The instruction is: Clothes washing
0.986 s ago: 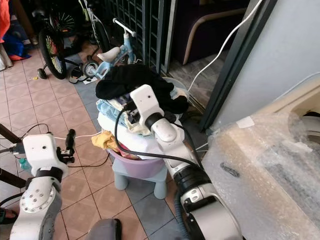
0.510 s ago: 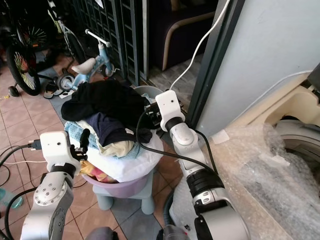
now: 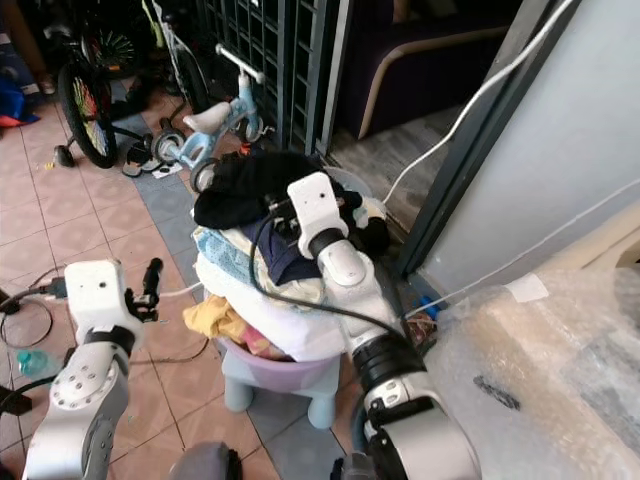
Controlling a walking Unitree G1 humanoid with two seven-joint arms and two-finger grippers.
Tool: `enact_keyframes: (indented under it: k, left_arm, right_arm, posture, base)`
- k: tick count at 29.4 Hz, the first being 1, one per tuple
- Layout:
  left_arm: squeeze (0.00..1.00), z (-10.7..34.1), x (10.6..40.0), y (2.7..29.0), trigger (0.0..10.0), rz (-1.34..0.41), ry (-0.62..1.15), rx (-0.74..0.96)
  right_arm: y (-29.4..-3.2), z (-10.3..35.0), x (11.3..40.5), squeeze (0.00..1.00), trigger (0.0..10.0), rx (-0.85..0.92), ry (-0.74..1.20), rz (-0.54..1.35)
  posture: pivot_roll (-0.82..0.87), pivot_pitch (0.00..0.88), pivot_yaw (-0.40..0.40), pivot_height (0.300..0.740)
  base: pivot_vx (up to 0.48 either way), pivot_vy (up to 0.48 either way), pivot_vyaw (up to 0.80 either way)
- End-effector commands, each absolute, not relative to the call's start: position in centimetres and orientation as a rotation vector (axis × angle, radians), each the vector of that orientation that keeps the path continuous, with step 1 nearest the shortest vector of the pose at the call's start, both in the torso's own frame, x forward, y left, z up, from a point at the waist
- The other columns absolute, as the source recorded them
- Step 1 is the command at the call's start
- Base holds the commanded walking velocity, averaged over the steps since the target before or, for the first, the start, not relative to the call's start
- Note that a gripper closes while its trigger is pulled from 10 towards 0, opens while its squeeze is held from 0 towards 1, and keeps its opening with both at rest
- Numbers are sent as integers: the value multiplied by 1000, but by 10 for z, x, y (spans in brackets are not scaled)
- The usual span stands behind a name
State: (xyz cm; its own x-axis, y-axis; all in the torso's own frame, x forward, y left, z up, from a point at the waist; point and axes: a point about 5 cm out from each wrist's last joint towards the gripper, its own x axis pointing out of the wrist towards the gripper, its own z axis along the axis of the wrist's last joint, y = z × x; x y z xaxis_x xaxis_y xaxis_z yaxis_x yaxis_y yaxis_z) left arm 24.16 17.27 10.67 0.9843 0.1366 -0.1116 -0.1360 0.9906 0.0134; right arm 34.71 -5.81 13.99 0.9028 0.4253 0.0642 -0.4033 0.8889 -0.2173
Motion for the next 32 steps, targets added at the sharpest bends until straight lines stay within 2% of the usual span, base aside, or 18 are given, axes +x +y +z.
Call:
enact_keyframes:
  k: [1,10,14,20,25,26,27,28,32]
  left_arm:
    - [0,103,243,166,10000,103,119,-5]
    - [0,105,248,162,10000,68,109,4]
    - [0,105,250,158,10000,53,111,0]
    - [0,107,250,158,10000,46,105,3]
    - [0,107,247,160,10000,63,108,6]
    - [0,107,246,160,10000,68,110,6]
    - [0,106,245,160,10000,69,111,5]
    - [0,105,244,160,10000,69,115,5]
    - [0,103,241,159,10000,70,124,4]
  right_arm:
    - [-70,141,349,0,10000,-192,-113,383]
    - [-70,131,349,0,10000,-182,-46,369]
    - [-60,132,356,0,10000,-159,7,417]
    - [-49,138,364,0,10000,-239,17,426]
    - [-46,121,366,0,10000,-301,159,389]
    - [-46,117,365,0,8471,-309,187,390]
    - [-45,115,365,0,5686,-311,196,391]
    - [-45,113,364,0,78,-306,204,391]
    - [-45,112,364,0,0,-273,211,383]
  posture:
    - [66,63,-39,740]
    - [64,55,-33,740]
    - [72,49,-31,740]
    - [91,47,-42,740]
    - [117,52,-57,740]
    - [121,54,-60,740]
    - [122,55,-61,740]
    - [124,56,-63,740]
    - [114,54,-64,740]
  base:
    - [0,480,0]
    - [0,53,0]
    - [0,0,0]
    - [0,0,0]
    - [0,0,0]
    - [0,0,0]
    - [0,0,0]
    - [0,0,0]
    - [0,0,0]
